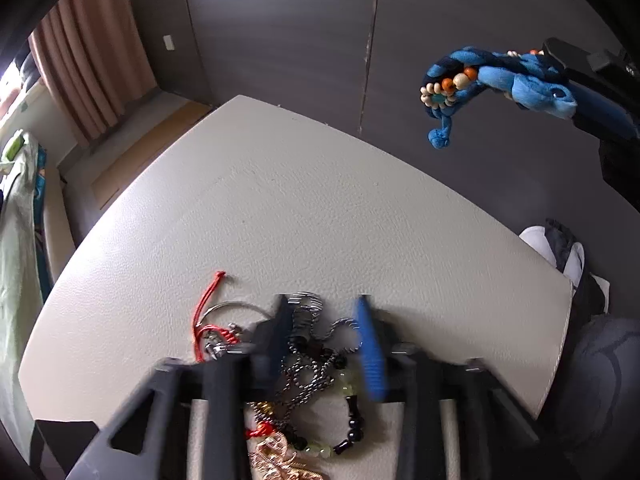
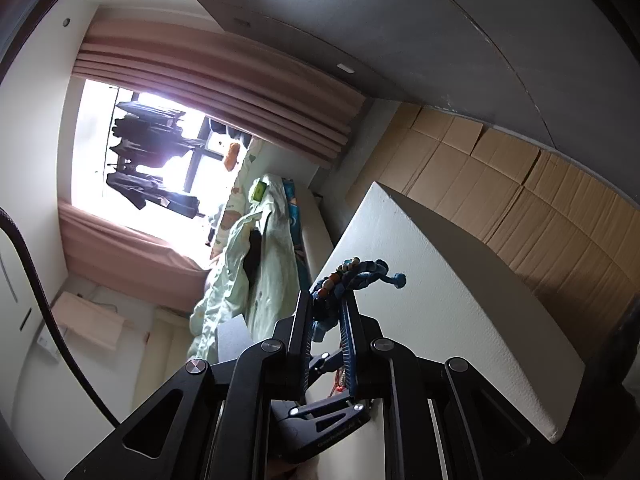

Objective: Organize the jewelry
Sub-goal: 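Lift blue beaded bracelet with right gripper while left gripper grasps a silver chain, then lift silver chain toward box with left gripper while right gripper holds blue bracelet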

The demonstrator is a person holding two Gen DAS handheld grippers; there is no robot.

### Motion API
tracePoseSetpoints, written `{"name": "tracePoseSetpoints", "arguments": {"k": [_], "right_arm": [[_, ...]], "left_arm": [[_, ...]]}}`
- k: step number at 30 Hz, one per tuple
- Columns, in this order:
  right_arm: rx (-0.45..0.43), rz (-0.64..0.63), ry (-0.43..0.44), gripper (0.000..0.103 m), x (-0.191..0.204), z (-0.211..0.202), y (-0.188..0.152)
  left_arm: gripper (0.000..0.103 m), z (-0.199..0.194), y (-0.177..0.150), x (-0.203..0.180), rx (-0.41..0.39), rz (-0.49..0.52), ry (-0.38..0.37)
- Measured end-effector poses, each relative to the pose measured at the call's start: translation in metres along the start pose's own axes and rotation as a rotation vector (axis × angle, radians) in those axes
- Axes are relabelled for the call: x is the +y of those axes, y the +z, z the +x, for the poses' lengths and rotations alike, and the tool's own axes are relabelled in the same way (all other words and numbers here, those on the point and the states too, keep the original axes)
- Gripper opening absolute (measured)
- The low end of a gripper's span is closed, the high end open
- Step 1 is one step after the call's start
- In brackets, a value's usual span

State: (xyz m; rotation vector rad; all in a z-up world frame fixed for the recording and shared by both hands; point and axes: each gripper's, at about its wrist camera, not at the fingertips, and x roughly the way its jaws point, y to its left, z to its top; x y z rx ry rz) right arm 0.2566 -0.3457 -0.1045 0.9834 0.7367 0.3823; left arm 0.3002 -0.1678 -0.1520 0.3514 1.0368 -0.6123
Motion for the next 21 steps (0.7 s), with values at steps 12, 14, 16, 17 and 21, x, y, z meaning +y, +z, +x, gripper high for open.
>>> {"name": "tracePoseSetpoints", "arguments": {"k": [12, 14, 16, 17, 21], "right_arm": [[0.01, 0.004, -0.011, 0.015, -0.004, 0.006, -0.001], [0.016, 0.001, -0.013, 0.015, -0.003, 0.009, -0.001], [0.02, -0.005, -0.015, 0.015, -0.003, 0.011, -0.002], [0.023, -0.01, -0.015, 0.015, -0.001, 0.013, -0.002], [0.034, -0.027, -0.015, 0.015, 0.002, 0.016, -0.004]], "left_arm": [[0.01, -0.048, 0.008, 0.031, -0.095, -0.12, -0.024], [0.01, -0.062, 0.011, 0.036, -0.124, -0.137, -0.023], [0.01, -0.078, 0.013, 0.041, -0.154, -0.156, -0.025], [0.01, -0.085, 0.014, 0.044, -0.166, -0.162, -0.024], [0.01, -0.109, 0.017, 0.05, -0.212, -0.182, -0.019]]}}
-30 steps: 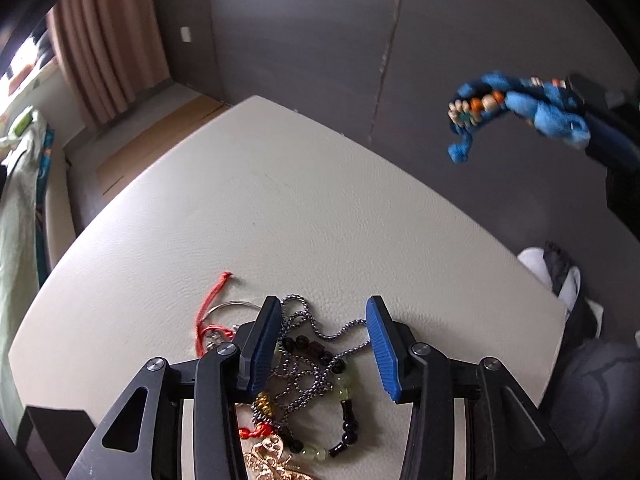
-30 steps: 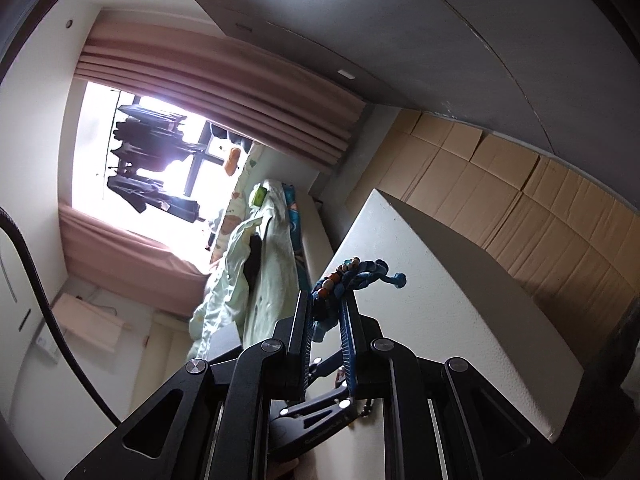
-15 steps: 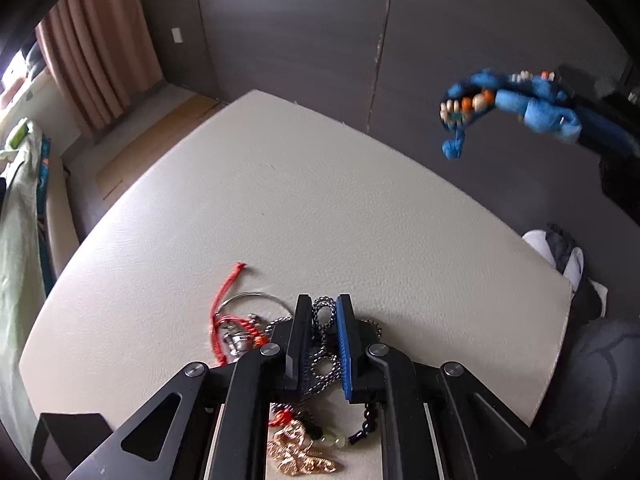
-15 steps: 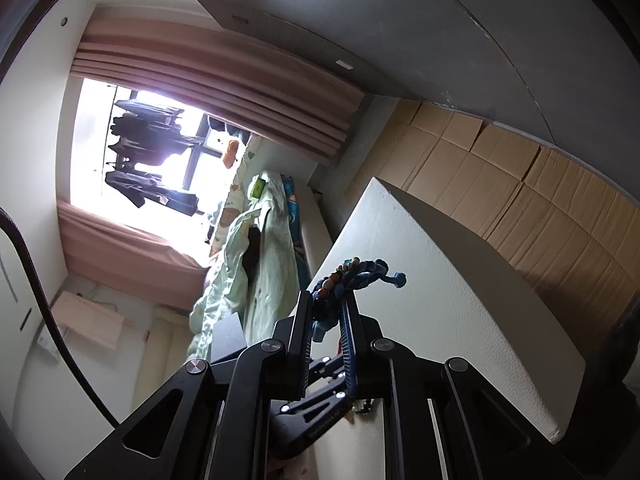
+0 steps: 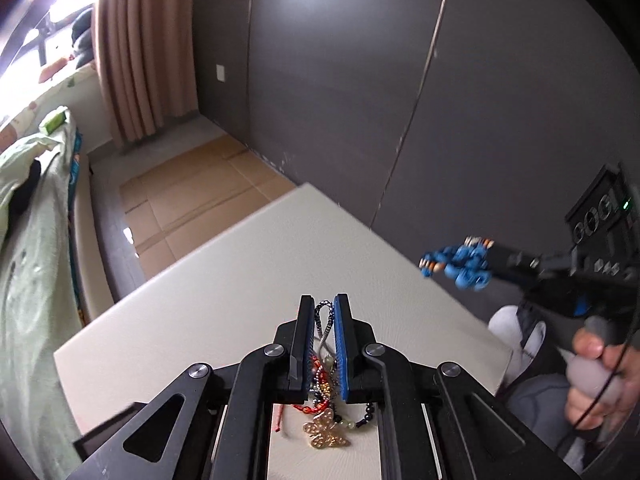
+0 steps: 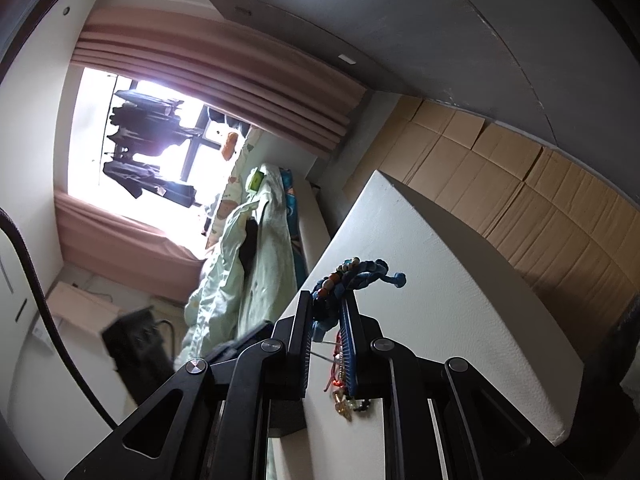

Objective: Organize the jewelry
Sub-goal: 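Lift silver chain toward box with left gripper while right gripper holds blue bracelet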

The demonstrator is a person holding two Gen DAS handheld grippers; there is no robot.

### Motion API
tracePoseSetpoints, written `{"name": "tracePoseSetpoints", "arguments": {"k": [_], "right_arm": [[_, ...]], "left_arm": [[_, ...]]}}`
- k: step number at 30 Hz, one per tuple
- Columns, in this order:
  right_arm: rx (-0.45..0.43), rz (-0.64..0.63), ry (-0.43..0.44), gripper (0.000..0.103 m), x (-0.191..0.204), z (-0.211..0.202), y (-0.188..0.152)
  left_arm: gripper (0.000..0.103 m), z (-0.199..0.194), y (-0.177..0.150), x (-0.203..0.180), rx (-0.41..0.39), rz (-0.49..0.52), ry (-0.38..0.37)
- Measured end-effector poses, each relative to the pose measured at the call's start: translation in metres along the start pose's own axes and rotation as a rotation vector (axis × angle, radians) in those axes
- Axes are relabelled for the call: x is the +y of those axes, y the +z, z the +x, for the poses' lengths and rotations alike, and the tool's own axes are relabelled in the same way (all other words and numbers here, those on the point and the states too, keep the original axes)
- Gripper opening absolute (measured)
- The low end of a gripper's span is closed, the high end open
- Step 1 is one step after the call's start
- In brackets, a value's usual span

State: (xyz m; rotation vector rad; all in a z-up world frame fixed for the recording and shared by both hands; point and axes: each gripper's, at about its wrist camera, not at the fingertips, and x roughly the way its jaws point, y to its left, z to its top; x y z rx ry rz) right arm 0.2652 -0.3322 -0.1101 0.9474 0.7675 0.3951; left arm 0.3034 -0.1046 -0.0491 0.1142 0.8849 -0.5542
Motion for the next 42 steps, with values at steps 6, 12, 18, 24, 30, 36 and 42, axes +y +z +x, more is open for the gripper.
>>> {"name": "tracePoseSetpoints", "arguments": {"k": [6, 12, 18, 24, 30, 36, 42], "right_arm": [[0.015, -0.036, 0.003, 0.015, 0.005, 0.005, -0.002], [0.026, -0.084, 0.012, 0.015, 0.014, 0.009, -0.005], [0.034, -0.123, 0.033, 0.015, 0.023, 0.012, -0.009], [0.037, -0.15, 0.05, 0.015, 0.031, 0.013, -0.013], [0.043, -0.161, 0.063, 0.015, 0.035, 0.016, -0.015], [0.051, -0.19, 0.086, 0.015, 0.042, 0.017, -0.017], [0.077, -0.239, 0.11, 0.015, 0.057, 0.026, -0.027]], "left_arm": [[0.01, -0.045, 0.012, 0.0, -0.092, -0.007, 0.011], [0.01, -0.095, 0.029, -0.007, -0.188, 0.01, 0.031], [0.002, -0.138, 0.041, -0.018, -0.261, 0.032, 0.057], [0.002, -0.176, 0.053, -0.02, -0.327, 0.05, 0.1], [0.002, -0.209, 0.061, -0.025, -0.379, 0.066, 0.146], [0.002, -0.247, 0.062, -0.021, -0.428, 0.071, 0.203], [0.002, -0.273, 0.052, -0.008, -0.451, 0.047, 0.246]]}}
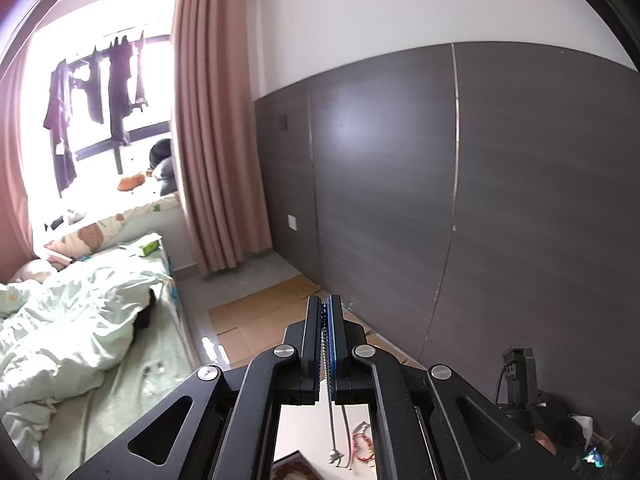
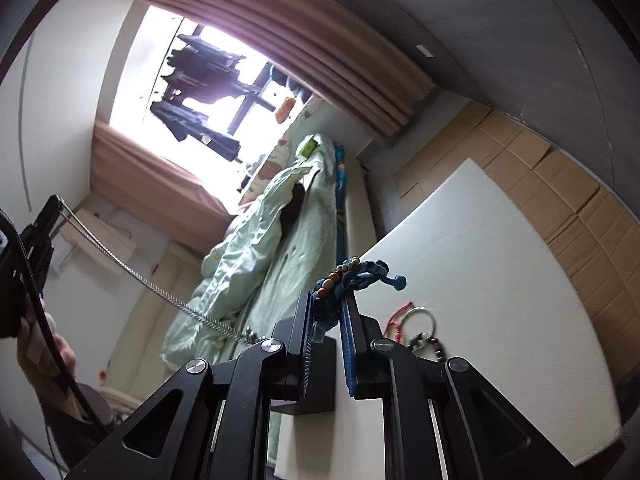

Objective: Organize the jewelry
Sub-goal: 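Lift silver chain toward box with left gripper while right gripper holds blue bracelet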

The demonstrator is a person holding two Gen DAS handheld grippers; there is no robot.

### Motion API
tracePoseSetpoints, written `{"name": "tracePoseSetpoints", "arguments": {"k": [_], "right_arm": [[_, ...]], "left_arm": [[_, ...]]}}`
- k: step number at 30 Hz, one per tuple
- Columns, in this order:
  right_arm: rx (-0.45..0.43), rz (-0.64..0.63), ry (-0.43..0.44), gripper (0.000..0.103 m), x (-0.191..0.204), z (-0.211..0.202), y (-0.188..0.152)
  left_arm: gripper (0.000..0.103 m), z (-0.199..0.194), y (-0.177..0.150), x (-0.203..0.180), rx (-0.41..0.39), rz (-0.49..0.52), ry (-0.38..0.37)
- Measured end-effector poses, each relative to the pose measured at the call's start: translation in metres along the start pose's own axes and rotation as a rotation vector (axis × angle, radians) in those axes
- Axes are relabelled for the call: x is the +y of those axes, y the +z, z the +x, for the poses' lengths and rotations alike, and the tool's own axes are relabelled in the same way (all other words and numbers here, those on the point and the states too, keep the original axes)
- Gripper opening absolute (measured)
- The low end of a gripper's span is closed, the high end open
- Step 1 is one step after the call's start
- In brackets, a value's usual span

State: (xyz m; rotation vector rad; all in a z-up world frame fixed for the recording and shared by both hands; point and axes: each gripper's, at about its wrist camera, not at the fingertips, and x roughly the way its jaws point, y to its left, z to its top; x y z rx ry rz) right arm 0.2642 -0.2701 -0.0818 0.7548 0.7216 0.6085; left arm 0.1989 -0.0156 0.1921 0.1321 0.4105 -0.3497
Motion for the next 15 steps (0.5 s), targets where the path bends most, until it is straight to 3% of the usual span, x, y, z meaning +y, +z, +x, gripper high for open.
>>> {"name": "tracePoseSetpoints", "arguments": {"k": [15], "right_arm": [[0.059, -0.054, -0.021, 0.015, 0.018, 0.02, -0.015]], "left_arm": [[0.002, 0.004, -0.042, 0.044, 0.038, -0.074, 0.043]]}}
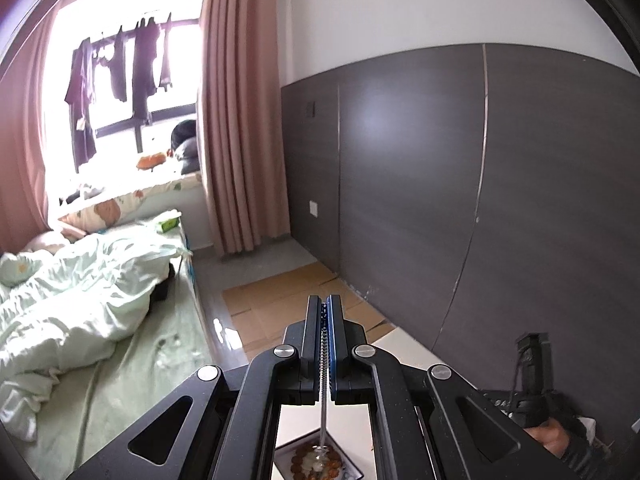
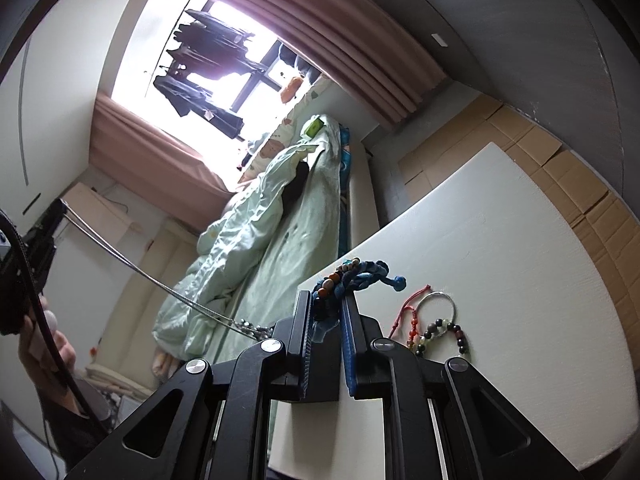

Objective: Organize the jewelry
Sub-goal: 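Lift silver chain toward box with left gripper while right gripper holds blue bracelet, then drop chain into black box with left gripper while right gripper drops blue bracelet in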

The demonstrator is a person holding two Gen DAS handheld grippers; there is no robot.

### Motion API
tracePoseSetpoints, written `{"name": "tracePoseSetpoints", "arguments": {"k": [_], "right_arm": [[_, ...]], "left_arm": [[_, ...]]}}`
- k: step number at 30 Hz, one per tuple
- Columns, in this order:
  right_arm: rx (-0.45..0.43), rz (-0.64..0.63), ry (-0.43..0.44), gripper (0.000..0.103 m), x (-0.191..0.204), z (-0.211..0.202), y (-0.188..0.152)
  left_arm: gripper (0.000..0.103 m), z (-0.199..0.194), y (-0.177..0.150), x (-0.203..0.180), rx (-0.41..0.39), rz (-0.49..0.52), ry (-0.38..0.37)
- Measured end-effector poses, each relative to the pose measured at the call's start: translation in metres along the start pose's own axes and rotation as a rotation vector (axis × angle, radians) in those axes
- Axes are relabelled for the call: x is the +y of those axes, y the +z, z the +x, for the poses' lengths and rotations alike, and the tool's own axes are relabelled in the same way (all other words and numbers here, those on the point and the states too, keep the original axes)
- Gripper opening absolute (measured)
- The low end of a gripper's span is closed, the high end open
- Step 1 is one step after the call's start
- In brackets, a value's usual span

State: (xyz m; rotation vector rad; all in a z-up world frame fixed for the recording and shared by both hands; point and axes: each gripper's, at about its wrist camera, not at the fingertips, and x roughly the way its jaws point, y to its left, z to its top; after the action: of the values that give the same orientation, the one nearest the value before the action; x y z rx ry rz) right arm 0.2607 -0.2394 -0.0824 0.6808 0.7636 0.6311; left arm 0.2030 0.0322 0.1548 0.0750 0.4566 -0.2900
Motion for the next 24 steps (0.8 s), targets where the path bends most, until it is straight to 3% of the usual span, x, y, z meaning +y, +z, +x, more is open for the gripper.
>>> {"name": "tracePoseSetpoints", "arguments": {"k": [14, 20, 24], "right_arm": [[0.042, -0.039, -0.022, 0.015, 0.01, 0.011, 0.0], [0.076, -0.077, -0.015, 0.015, 0.022, 0.022, -0.003], [0.098, -0.094, 0.02, 0.015, 0.03, 0.035, -0.003]], "left_arm": [[0.002, 0.075, -0.098, 0.033, 0.149, -0.186, -0.03], [0.003, 0.103, -0.15, 0.036, 0.217, -0.295, 0.016], [0.003, 0.123, -0.177, 0.041, 0.309, -0.377, -0.001]]}}
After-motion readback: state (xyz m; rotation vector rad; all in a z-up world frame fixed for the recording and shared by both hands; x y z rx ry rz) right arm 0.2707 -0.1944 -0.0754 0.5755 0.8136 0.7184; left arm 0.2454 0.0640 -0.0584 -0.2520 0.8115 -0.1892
